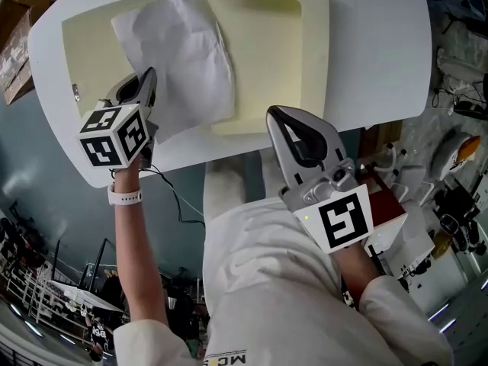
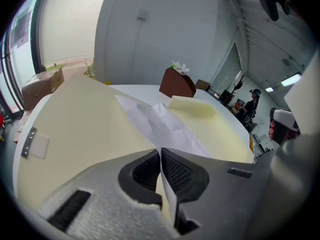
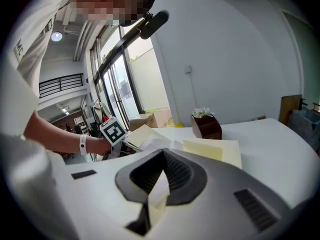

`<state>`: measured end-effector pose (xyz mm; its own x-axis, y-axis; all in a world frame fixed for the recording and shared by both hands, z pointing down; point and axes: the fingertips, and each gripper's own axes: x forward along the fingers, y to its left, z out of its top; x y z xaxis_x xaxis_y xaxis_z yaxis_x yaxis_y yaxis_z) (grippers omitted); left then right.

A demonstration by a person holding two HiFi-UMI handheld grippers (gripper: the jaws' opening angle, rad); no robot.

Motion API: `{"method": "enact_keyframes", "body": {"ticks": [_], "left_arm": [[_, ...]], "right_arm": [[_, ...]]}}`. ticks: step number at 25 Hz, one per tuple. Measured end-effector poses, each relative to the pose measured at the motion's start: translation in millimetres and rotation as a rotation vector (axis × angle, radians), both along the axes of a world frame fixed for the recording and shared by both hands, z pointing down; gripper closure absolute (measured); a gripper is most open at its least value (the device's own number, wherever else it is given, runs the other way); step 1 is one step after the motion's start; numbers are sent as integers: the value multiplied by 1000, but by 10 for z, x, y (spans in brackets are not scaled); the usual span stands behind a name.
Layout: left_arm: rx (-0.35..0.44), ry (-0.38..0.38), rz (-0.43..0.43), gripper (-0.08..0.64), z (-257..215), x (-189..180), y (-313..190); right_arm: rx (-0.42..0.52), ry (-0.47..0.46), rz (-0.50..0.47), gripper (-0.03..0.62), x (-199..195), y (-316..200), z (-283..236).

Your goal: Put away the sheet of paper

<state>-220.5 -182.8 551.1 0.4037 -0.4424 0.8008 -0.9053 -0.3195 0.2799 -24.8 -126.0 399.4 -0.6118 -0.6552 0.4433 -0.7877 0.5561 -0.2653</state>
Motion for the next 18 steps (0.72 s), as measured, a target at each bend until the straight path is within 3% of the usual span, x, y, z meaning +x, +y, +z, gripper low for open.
{"method": "enact_keyframes", "body": {"ticks": [8,12,18], "left_arm": [[-44,-54,73,536,157,125,204],[-51,-110,157,537,211,187,304],[-48,-120,212,537,204,343,200]], "right_arm": [[-15,-4,24,578,41,43,73],[-20,-3,25,578,57,53,97],[-24,-5,33,578,111,77,118]]}}
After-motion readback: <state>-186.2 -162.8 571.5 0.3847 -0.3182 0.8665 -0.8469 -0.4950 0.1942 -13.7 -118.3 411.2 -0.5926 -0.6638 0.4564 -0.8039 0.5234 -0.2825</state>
